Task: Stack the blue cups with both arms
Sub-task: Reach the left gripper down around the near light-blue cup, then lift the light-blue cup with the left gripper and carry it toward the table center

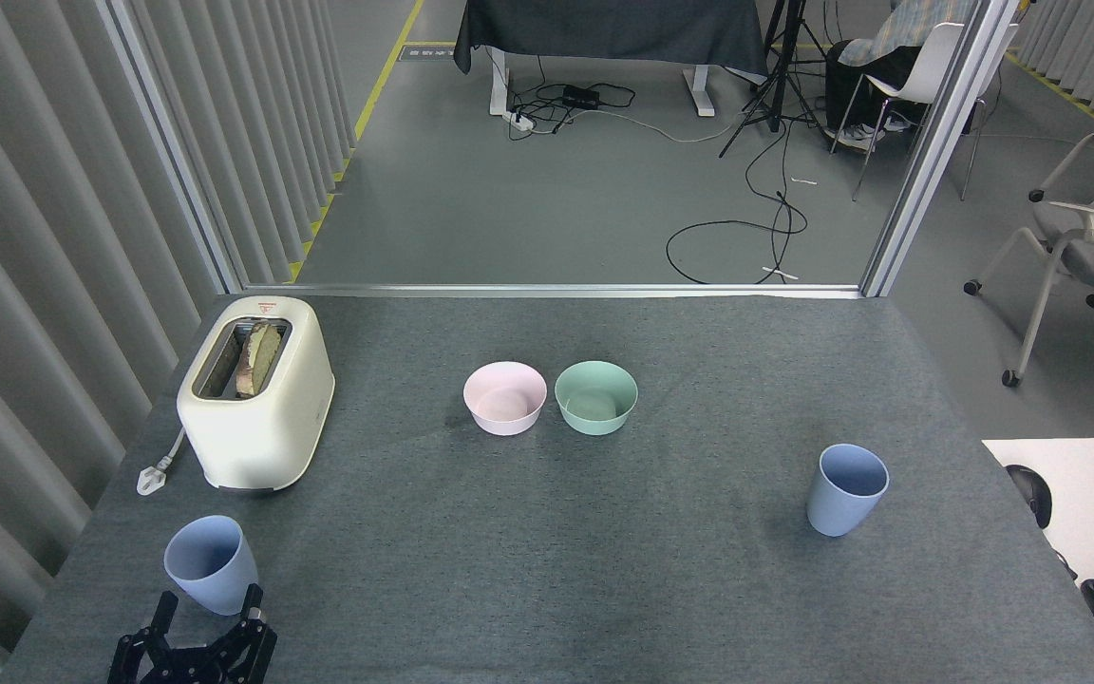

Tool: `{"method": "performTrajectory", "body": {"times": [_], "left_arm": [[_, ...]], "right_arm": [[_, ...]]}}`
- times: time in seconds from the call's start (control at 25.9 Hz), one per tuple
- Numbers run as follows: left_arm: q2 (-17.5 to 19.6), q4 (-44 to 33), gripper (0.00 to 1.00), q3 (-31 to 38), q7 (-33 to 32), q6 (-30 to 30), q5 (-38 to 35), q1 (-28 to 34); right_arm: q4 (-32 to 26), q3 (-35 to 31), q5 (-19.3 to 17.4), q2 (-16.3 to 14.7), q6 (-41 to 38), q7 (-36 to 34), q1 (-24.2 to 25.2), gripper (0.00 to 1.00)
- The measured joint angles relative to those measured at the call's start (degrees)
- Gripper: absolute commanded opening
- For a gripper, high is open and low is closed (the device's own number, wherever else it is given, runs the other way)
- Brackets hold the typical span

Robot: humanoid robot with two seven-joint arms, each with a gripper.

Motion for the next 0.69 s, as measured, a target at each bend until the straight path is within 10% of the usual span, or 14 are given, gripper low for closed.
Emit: {"method": "performTrajectory", "body": {"times": [0.5,0.62,0.69], "left_arm": [[-0.11,11.64,0.98,-0.12,0.55,0.2,-0.11,-9.61],[-0.19,12.99,0.43,-0.71,1.36,0.22,-0.22,-11.03],[-0.1,13.44,0.42,-1.82,2.02,0.41,-0.75,-11.45]], "right_arm": [[0.15,0.06,0.02,0.05,0.01,-0.06,0.0,1.0],[0.16,0.09,0.06,0.07,0.01,0.04,-0.04,1.0],[0.16,0.09,0.08,0.07,0.01,0.08,-0.07,1.0]]}}
